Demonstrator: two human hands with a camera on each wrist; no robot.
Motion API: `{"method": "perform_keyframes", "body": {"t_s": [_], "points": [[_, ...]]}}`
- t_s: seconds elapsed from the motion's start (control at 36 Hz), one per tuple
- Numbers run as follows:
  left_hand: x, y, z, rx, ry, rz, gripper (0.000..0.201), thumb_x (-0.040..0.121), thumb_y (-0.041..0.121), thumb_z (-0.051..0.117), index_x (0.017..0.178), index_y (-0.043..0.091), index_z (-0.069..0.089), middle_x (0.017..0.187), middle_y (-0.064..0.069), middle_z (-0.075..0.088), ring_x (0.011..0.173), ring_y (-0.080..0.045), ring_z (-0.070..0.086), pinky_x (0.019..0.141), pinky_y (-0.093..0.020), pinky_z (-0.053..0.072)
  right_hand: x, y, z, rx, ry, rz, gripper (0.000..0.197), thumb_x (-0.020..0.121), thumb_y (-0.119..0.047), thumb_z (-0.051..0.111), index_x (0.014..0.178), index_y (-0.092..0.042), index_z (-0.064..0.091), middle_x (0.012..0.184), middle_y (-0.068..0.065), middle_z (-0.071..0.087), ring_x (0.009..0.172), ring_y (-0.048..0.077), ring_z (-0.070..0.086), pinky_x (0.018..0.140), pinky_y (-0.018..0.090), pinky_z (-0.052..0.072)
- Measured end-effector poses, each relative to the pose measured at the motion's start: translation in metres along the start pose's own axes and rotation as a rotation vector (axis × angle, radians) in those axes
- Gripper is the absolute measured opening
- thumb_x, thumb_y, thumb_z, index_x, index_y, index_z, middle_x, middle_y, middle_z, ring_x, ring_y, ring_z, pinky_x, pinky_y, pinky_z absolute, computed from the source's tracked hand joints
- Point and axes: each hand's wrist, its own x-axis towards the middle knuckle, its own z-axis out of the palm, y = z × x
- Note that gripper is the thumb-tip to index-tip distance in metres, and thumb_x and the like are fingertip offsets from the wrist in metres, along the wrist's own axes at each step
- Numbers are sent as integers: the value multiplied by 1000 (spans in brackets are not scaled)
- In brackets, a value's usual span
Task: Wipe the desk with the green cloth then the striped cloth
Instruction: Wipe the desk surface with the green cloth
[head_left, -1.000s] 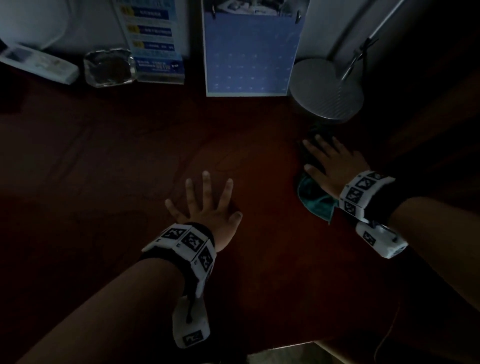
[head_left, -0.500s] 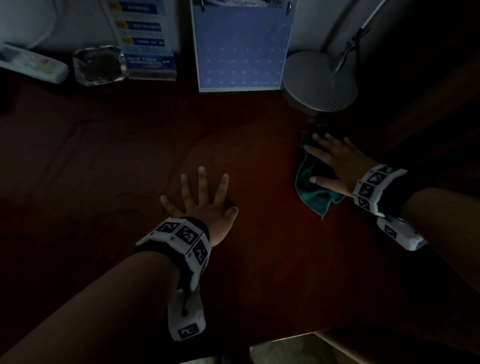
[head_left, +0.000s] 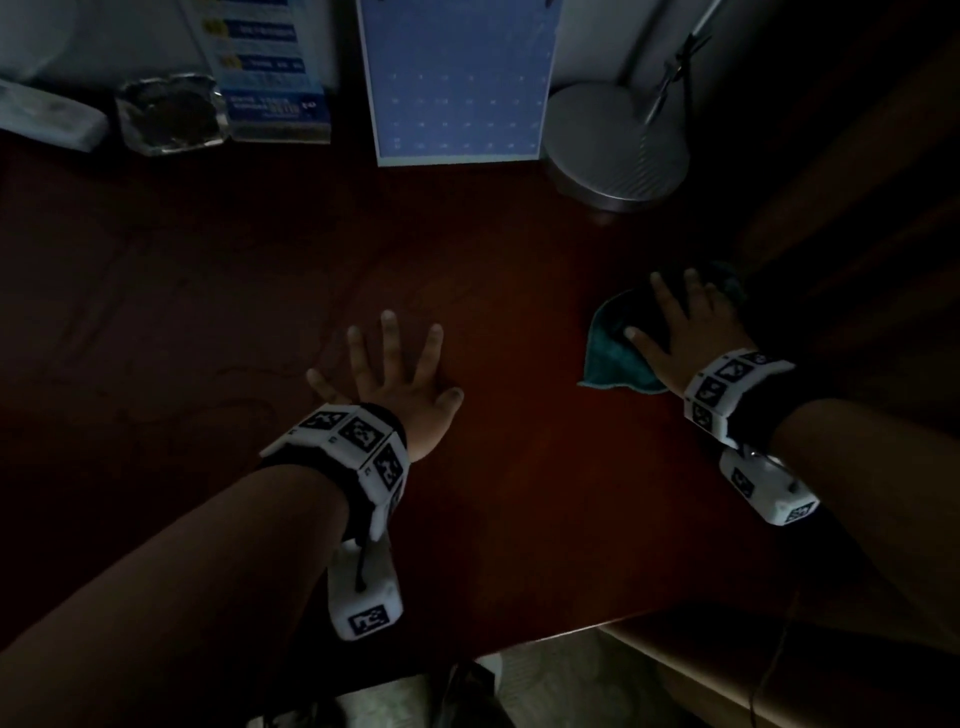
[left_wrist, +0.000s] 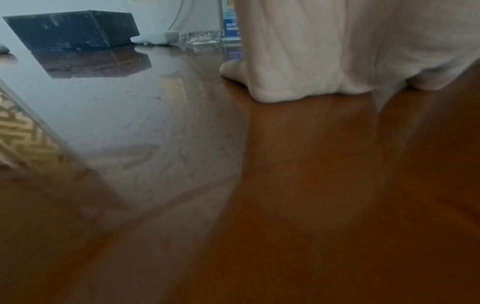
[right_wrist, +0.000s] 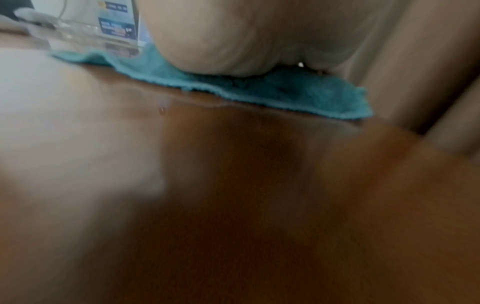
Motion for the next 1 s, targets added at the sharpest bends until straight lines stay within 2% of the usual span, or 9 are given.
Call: {"method": "perform_keyframes", "body": {"t_s": [0.22, 0.33, 0.5, 0.67, 0.81, 1.0], "points": [[-6, 0, -1, -6, 32, 20, 65, 94, 60, 16, 140, 45, -27, 147, 2, -42, 137, -29, -35, 106, -68, -10, -50, 1, 20, -15, 36, 111, 76, 89, -68, 16, 151, -28, -2, 158, 14, 4, 142, 35, 12, 114, 47, 16], [-8, -1, 0, -2, 50, 46, 65, 95, 59, 17, 141, 43, -25, 148, 1, -40, 137, -30, -33, 105, -68, -11, -78, 0, 26, -37, 0, 158, 83, 79, -69, 4, 150, -28, -6, 158, 13, 2, 142, 35, 12, 113, 47, 18], [-13, -15, -1, -23, 46, 119, 63, 96, 56, 23, 144, 45, -17, 150, 4, -37, 139, -26, -32, 107, -63, -13, -108, -7, 30, -42, -53, 226, 77, 88, -65, 12, 150, -25, -9, 158, 15, 0, 142, 36, 12, 113, 47, 19], [-33, -42, 17, 109, 90, 187, 62, 96, 56, 22, 144, 46, -16, 152, 3, -33, 142, -22, -24, 113, -58, -8, -133, -22, 30, -34, -89, 291, 77, 90, -64, 13, 150, -23, -10, 158, 16, -1, 142, 36, 11, 112, 47, 21], [-50, -76, 28, 157, 93, 226, 63, 95, 58, 22, 142, 48, -20, 149, 3, -38, 142, -22, -25, 112, -58, -8, -150, -40, 32, -33, -87, 344, 78, 90, -64, 14, 150, -21, -9, 157, 18, 0, 141, 37, 14, 112, 46, 22], [-66, -133, 24, 197, 119, 201, 67, 91, 64, 20, 134, 53, -30, 146, 4, -43, 140, -23, -29, 111, -60, -9, -177, -72, 35, -34, -77, 397, 78, 89, -64, 12, 151, -20, -6, 157, 19, 2, 141, 36, 17, 111, 44, 23]]}}
